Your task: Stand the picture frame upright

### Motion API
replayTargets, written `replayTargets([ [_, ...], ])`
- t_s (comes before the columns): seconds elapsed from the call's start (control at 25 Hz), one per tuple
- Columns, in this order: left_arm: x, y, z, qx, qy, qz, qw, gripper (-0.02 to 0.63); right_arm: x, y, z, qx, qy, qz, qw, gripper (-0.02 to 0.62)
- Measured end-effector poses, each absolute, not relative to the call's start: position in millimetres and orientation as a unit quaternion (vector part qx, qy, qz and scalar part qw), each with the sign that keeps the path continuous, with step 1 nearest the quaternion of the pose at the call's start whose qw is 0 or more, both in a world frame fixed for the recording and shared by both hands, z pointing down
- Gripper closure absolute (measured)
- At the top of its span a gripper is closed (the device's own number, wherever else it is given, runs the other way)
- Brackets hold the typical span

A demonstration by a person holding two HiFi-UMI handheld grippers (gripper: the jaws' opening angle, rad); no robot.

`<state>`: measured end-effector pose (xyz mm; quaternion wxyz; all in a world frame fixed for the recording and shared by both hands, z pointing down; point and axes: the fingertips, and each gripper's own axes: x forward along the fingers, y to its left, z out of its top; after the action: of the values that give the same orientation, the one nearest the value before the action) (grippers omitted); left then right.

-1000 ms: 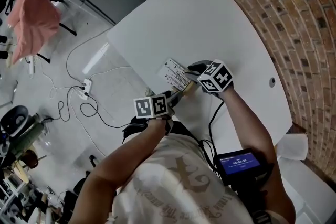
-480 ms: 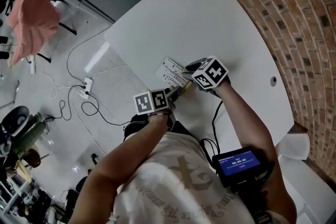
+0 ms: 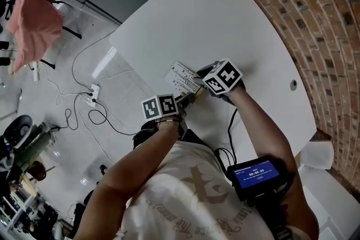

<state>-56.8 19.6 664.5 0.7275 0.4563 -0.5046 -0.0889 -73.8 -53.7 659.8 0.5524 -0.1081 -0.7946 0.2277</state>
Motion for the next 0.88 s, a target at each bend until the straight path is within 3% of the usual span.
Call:
replayTargets([
  [0.44, -57.9, 20.5, 661.0, 0.467, -0.499, -0.071, 0.726, 0.449, -70.5, -54.1, 649.4, -0.083, -0.815, 0.212, 0.533, 0.509],
  [0.88, -69.4, 23.6, 646.3, 0.521, -0.518, 0.007, 0.678, 0.462, -67.2, -50.6, 626.5, -0.009, -0.871, 0.207, 0.446, 0.512],
])
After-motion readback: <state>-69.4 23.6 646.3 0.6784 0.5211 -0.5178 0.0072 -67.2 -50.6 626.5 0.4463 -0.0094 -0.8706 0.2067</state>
